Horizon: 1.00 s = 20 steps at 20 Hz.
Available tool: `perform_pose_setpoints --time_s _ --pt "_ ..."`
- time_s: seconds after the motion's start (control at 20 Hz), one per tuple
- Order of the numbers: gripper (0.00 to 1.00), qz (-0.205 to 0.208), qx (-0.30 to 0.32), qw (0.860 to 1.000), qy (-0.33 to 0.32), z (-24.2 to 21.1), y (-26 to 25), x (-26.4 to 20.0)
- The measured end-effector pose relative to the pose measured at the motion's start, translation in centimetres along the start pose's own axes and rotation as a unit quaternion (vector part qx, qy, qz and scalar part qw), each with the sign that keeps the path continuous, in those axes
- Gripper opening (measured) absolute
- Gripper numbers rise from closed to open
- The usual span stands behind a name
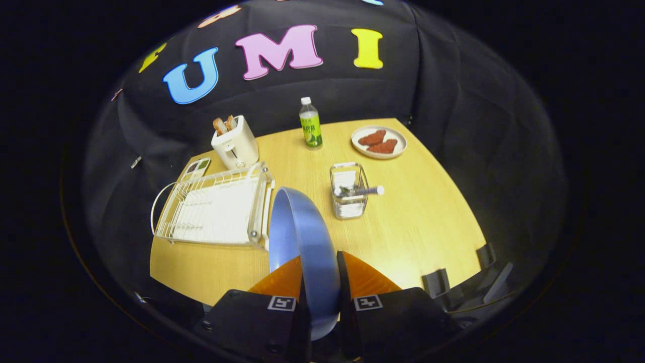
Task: Take the plate from the dish rack, then take the spoon from the basket and place it into the plate.
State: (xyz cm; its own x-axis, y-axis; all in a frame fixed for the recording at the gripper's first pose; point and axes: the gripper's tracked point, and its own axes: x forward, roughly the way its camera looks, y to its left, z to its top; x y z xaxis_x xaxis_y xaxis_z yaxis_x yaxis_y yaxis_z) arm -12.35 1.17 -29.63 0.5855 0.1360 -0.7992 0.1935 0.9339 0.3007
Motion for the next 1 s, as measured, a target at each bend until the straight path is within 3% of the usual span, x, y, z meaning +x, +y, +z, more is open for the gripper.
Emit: perform_pose_setpoints --time_s 0.35,0.5,0.7,0.85,1.0 --pt "0.27 0.097 0.067 0.990 0.076 -9.5 3.2 5.4" --pt "0.26 0.141 0.102 0.981 0.087 -10.5 5.7 6.8" --pt "0.27 0.171 0.117 0.974 0.094 -10.5 7.1 8.3" --pt "0.28 0.171 0.121 0.972 0.109 -11.1 7.0 9.4" --pt "0.41 0.128 0.101 0.981 0.107 -11.6 4.9 10.5"
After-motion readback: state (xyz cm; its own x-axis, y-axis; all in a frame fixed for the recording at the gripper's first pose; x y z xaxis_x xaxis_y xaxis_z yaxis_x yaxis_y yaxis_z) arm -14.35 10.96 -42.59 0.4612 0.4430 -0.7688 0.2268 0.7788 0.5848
